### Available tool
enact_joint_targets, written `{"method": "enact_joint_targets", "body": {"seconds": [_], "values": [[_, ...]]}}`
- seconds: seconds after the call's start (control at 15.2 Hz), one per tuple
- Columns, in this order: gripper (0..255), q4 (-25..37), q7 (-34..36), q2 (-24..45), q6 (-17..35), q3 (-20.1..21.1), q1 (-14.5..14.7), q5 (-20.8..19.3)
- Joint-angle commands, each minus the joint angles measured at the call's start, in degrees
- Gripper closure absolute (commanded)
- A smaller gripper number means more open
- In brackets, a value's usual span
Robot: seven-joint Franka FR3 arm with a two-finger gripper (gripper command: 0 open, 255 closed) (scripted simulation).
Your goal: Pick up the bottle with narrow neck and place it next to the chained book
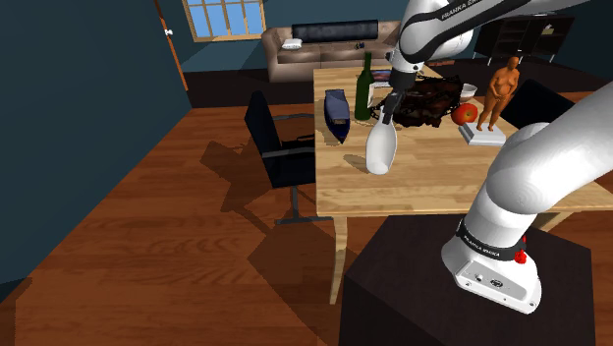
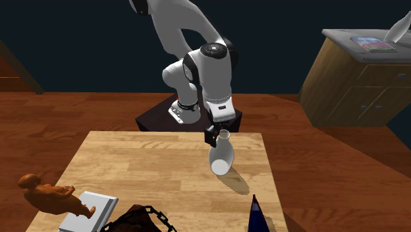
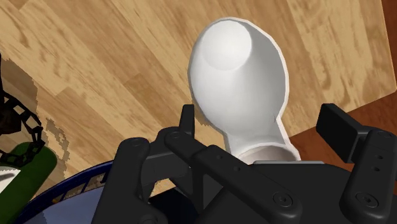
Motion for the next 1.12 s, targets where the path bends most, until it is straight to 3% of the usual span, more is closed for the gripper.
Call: {"method": "enact_joint_targets", "body": {"seconds": [0.0,0.07,0.13,0.73,1.06], "values": [[0,0.0,0.0,0.0,0.0,0.0,0.0,0.0],[0,0.0,0.0,0.0,0.0,0.0,0.0,0.0],[255,0.0,0.0,0.0,0.0,0.0,0.0,0.0],[255,0.0,0.0,0.0,0.0,0.0,0.0,0.0],[255,2.7,0.3,-1.7,-4.4,0.9,0.0,0.2]]}}
